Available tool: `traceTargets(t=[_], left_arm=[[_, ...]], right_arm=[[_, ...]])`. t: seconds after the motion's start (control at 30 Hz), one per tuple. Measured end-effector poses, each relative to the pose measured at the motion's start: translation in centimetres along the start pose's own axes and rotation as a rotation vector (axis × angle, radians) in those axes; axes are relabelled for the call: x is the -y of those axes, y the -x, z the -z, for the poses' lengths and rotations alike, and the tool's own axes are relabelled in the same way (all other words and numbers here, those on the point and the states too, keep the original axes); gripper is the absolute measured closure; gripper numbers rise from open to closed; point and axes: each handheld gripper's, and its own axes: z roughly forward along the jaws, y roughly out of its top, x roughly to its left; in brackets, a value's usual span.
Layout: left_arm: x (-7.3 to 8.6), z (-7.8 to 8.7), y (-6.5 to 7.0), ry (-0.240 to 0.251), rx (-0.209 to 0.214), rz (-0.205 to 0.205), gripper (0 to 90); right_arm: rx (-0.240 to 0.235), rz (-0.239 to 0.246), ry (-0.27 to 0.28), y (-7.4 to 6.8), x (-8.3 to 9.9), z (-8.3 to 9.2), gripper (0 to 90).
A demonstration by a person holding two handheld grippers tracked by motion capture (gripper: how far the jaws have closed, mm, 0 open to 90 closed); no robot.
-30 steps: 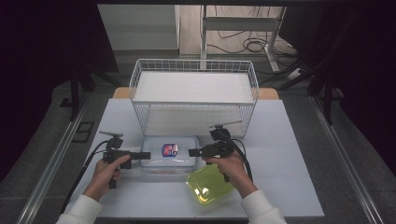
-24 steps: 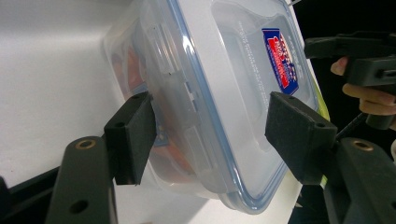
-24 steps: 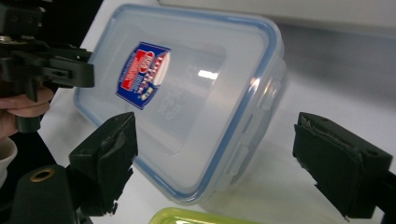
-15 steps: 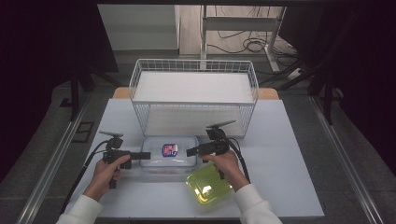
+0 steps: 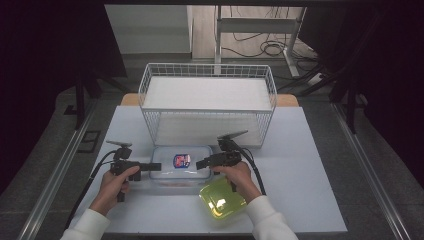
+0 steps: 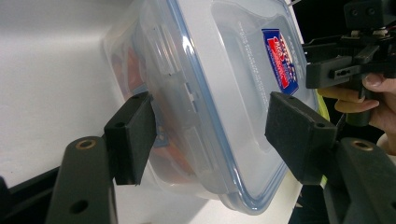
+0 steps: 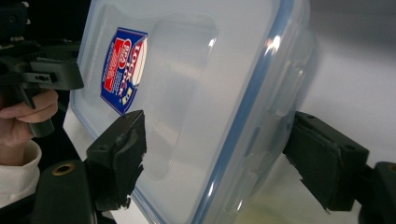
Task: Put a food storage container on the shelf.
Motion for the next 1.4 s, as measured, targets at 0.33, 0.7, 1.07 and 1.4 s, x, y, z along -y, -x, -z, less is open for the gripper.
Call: traceTargets(t=[0.33, 0.7, 1.07, 1.4], left_arm=[[0.0, 0.0, 0.1, 0.008, -0.002, 0.006, 35.2], [0.0, 0.7, 0.3, 0.041, -0.001, -0.013, 42.9], [0.1, 1.6, 0.7, 0.066, 0.013, -0.019, 48.7], [0.0, 2.7, 2.0, 0.091, 0.049, -0.043, 52.1]], right_arm=[[-0.040, -0.064, 0.033, 0.5, 0.4, 0.7, 33.3], [-0.070, -0.077, 0.055, 0.6, 0.7, 1.6, 42.0], [-0.076, -0.047, 0.093, 0.1, 1.0, 2.2, 45.2], [-0.101, -0.012, 0.150, -0.6, 1.2, 3.6, 46.0]])
